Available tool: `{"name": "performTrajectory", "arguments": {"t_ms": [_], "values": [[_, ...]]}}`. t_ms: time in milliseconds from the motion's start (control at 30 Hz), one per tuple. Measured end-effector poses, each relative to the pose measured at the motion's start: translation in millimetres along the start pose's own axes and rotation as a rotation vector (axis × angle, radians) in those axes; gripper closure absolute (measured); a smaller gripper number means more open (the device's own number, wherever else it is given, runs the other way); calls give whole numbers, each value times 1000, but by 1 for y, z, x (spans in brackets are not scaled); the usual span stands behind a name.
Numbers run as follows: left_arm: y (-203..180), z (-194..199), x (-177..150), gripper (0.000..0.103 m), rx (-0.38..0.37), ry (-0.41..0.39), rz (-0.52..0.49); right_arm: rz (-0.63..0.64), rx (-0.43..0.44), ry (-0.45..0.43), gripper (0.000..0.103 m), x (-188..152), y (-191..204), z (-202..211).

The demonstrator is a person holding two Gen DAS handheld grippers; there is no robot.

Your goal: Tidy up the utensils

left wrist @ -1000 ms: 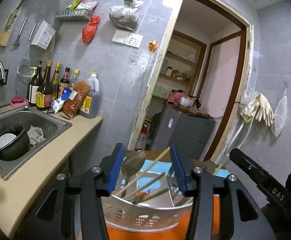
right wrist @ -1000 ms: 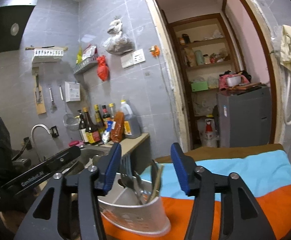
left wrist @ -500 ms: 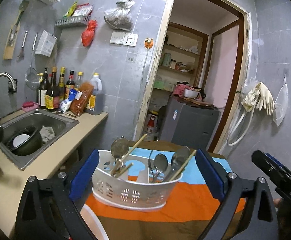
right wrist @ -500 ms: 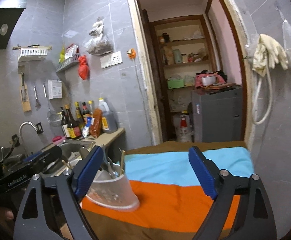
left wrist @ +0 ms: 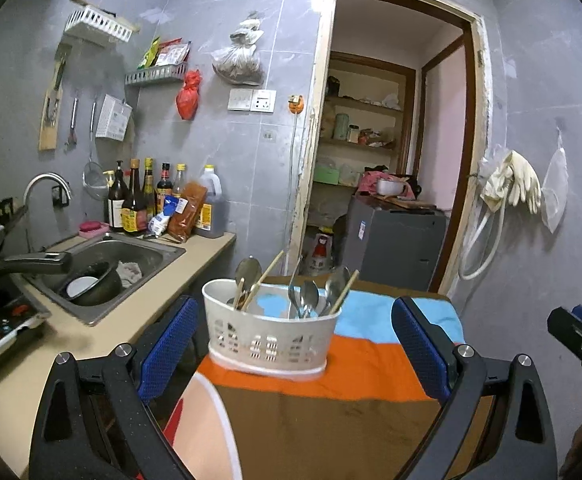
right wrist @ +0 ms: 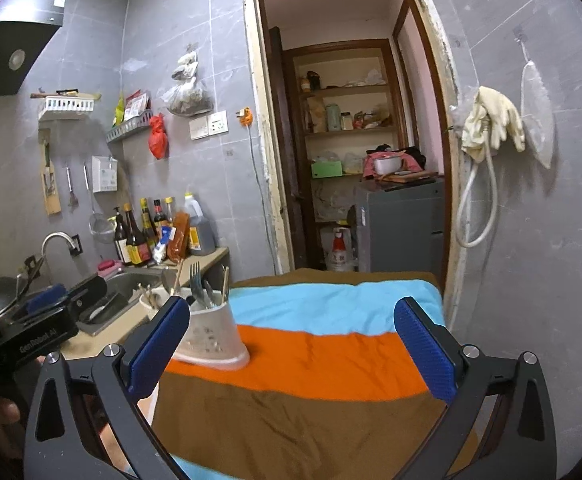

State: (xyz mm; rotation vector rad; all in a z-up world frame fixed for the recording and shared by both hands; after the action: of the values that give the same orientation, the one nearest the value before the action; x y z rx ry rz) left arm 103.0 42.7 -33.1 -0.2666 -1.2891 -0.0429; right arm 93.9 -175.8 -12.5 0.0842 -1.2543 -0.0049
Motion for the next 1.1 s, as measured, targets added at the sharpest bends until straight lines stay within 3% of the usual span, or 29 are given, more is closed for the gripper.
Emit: {"name": "performTrajectory", "arguments": {"t_ms": [433, 1100], "values": [[-35, 51, -35, 8, 50, 68, -36, 24, -46, 19, 0, -26, -30, 58], [-55, 85, -41, 8, 36, 22, -33, 44, -69, -2, 0, -36, -40, 88]]}}
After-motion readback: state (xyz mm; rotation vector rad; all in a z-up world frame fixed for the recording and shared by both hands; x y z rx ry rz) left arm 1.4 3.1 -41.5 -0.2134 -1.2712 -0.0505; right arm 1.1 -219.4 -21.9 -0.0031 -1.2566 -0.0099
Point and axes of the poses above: each gripper's, at about its wrist camera, not at the fingertips, and z roughly against the way its jaws point, y to its left, x to its top, the point moved 6 cm from there along -z, roughly the way its jaws point, and after that the axes turned 13 degrees about -x, right-handed, at the moved point
